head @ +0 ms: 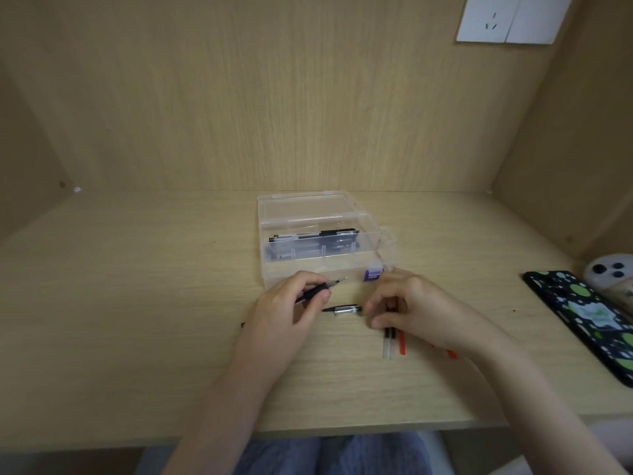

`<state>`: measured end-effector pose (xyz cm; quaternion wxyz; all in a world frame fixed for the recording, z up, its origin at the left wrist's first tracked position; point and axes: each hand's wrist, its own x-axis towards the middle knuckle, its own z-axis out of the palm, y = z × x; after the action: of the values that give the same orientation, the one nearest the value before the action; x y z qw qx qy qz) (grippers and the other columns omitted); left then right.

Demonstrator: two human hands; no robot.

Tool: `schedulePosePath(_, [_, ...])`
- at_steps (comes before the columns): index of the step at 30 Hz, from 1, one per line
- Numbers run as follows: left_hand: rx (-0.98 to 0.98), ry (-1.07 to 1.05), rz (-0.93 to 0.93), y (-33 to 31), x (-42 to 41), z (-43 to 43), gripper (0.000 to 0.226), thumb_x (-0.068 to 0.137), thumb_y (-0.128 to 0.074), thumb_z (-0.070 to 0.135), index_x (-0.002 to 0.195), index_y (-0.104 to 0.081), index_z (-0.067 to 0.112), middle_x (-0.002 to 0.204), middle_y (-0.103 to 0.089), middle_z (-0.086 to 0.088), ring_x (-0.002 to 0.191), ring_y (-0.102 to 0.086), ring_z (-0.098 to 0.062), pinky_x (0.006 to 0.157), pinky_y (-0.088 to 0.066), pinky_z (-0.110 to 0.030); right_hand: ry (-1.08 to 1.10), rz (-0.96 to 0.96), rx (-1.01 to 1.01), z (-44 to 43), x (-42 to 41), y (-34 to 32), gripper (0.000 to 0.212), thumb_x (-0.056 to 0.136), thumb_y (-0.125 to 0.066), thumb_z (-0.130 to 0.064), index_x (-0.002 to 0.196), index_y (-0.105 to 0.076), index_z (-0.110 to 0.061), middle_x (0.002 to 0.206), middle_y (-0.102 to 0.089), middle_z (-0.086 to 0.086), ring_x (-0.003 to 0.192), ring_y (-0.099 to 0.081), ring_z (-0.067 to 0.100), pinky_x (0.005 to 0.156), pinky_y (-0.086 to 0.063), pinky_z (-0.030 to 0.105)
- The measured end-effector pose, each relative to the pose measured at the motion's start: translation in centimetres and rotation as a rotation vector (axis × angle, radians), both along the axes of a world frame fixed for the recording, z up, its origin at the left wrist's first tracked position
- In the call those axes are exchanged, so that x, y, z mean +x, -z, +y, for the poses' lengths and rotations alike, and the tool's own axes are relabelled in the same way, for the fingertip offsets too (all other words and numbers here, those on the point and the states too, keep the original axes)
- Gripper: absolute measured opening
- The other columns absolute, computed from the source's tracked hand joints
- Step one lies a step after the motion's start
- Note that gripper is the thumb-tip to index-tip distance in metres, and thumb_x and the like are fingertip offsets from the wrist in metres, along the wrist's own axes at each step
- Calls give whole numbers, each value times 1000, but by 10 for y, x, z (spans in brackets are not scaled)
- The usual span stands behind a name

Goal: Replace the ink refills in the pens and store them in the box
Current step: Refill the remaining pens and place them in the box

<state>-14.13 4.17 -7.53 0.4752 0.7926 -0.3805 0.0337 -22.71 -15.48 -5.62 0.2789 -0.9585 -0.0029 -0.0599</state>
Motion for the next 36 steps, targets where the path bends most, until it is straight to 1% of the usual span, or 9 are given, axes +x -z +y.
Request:
schedulePosePath(8, [9,4,-16,0,0,0,13,88,-61,23,100,-64,25,91,-62,21,89,-56,7,74,-40,-7,26,32,46,5,-1,3,15,76,-74,-9,83,-69,-21,83,-61,-7,74,-56,8,68,-40,11])
schedulePosePath(12, [15,13,-28,0,0,0,13,89,-60,22,101,-63,24,90,-62,22,90,-55,7,73,-38,-4,50,-4,79,1,-4,2,15,73,-77,-10,83,-69,-18,84,-60,-7,75,-53,1,67,-39,8])
schedulePosePath(17, [20,22,-26,1,1,0,15,89,-59,24,103,-63,25,94,-63,19,90,-57,5,76,-43,-10,53,-21,-33,-2,-6,2,9,72,-78,-11,76,-70,-13,76,-53,-14,78,-47,-10,69,-32,4])
schedulePosePath(21, [11,18,-17,2,1,0,13,88,-60,24,101,-63,26,93,-65,18,89,-59,4,77,-45,-14,48,-37,-25,1,-5,3,12,77,-74,-10,74,-68,-20,77,-59,-12,82,-49,-4,73,-35,8])
schedulePosePath(25, [1,19,-8,3,2,0,12,88,-60,23,100,-63,28,93,-65,16,88,-59,3,77,-46,-16,163,-189,257,5,-8,0,14,86,-65,-11,85,-65,-25,76,-62,-12,73,-54,-2,69,-40,12])
schedulePosePath(28, [-7,17,0,4,2,-1,12,88,-61,24,99,-64,27,92,-65,16,88,-60,3,77,-47,-18,184,-275,464,6,-7,-4,20,89,-60,-9,97,-68,-26,78,-66,-13,78,-60,4,73,-44,15])
schedulePosePath(30, [-11,13,-8,4,2,-2,12,88,-61,24,99,-64,28,91,-65,18,88,-59,3,77,-48,-19,189,-307,587,9,-5,-7,16,88,-61,-8,91,-70,-20,81,-72,-5,76,-63,5,71,-46,14])
schedulePosePath(33, [-13,11,-8,5,2,-1,11,88,-61,25,99,-64,27,91,-65,18,88,-59,3,78,-48,-22,171,-348,803,16,1,-8,9,87,-60,-3,92,-68,-5,85,-74,11,72,-65,12,64,-51,20])
schedulePosePath(36, [-9,14,-15,5,3,-1,11,88,-61,24,99,-63,26,91,-65,17,88,-60,2,77,-49,-24,158,-378,925,22,6,-3,9,86,-60,-2,93,-66,0,92,-74,11,78,-67,16,69,-53,23])
